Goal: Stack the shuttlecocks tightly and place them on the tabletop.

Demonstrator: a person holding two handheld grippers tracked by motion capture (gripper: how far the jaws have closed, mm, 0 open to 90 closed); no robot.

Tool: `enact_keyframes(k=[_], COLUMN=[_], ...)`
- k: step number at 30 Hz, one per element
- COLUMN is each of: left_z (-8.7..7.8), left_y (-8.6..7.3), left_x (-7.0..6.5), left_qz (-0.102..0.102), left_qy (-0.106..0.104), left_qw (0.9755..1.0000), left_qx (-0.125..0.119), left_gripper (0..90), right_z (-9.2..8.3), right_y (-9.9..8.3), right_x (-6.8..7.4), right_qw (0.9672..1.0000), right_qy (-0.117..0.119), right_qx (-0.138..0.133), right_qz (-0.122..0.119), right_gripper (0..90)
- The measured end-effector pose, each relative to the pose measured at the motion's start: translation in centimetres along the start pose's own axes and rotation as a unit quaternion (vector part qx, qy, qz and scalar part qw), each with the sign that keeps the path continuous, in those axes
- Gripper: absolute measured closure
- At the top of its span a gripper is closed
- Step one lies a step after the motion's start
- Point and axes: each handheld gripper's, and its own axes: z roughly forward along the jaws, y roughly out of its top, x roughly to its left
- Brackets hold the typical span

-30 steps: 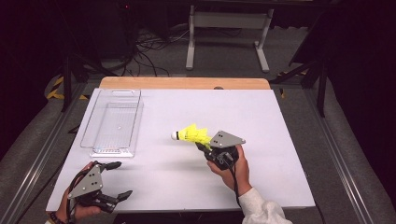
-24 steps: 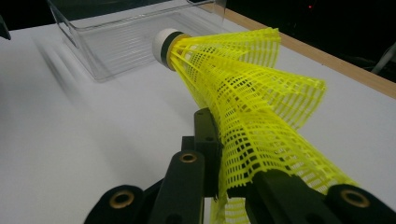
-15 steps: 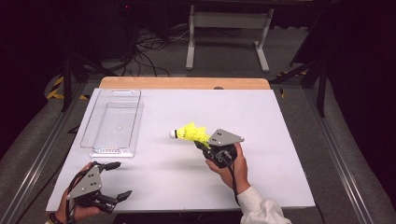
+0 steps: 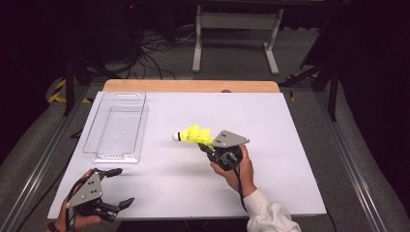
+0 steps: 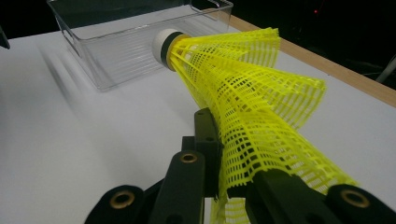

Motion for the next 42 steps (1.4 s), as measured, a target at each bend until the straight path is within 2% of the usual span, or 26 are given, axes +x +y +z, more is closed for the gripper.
enact_keyframes(k=[15, 20, 42], left_z=[-0.3, -0.4, -0.6], left_y=[-0.3, -0.3, -0.4], left_x=[-0.1, -0.1, -0.1], left_qz=[-0.004, -0.006, -0.008], left_qy=[0.006, 0.003, 0.004], left_qw=[1.0000, 1.0000, 1.0000], left_qx=[0.000, 0.001, -0.004], left_gripper=[6.3, 6.3, 6.2], right_z=[1.4, 1.7, 2.6], right_y=[1.3, 1.6, 2.5], right_x=[0.2, 0.3, 0.6], right_qw=[0.9999, 0.9998, 0.9997], right_qy=[0.013, 0.015, 0.016], right_qx=[-0.002, -0.002, -0.003], right_qz=[-0.008, -0.009, -0.017], right_gripper=[87.7, 87.7, 87.7])
